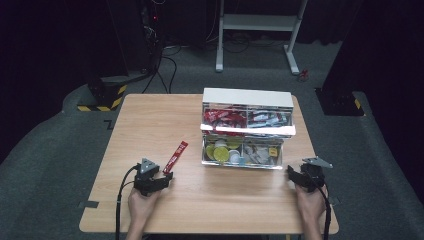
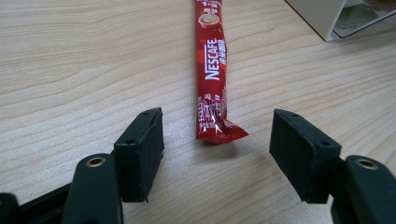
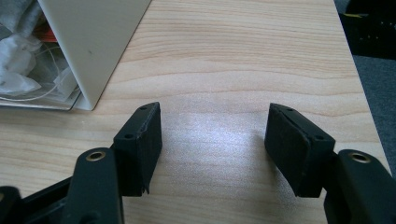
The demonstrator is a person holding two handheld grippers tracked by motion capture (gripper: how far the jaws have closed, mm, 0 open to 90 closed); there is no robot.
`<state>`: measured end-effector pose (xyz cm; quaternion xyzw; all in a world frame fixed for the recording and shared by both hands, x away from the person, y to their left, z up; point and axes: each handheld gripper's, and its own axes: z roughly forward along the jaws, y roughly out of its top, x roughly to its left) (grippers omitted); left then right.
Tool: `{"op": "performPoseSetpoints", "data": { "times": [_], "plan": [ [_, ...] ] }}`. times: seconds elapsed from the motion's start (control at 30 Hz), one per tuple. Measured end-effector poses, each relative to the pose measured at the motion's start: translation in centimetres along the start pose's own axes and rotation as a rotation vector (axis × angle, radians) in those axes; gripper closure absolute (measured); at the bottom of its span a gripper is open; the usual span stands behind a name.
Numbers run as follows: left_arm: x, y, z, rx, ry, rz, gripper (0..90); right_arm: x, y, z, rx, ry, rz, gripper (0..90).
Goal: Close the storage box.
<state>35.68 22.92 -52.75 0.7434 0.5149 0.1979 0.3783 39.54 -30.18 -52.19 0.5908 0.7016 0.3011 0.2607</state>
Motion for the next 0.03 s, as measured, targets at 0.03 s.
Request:
{"op": "performPoseSetpoints", "data": {
  "times": [0.03],
  "plan": [
    [0.00, 0.00, 0.00, 0.000, 0.001, 0.001, 35.3, 0.00, 0.00, 0.01, -0.001, -0.001, 0.000, 36.4]
  ]
}}
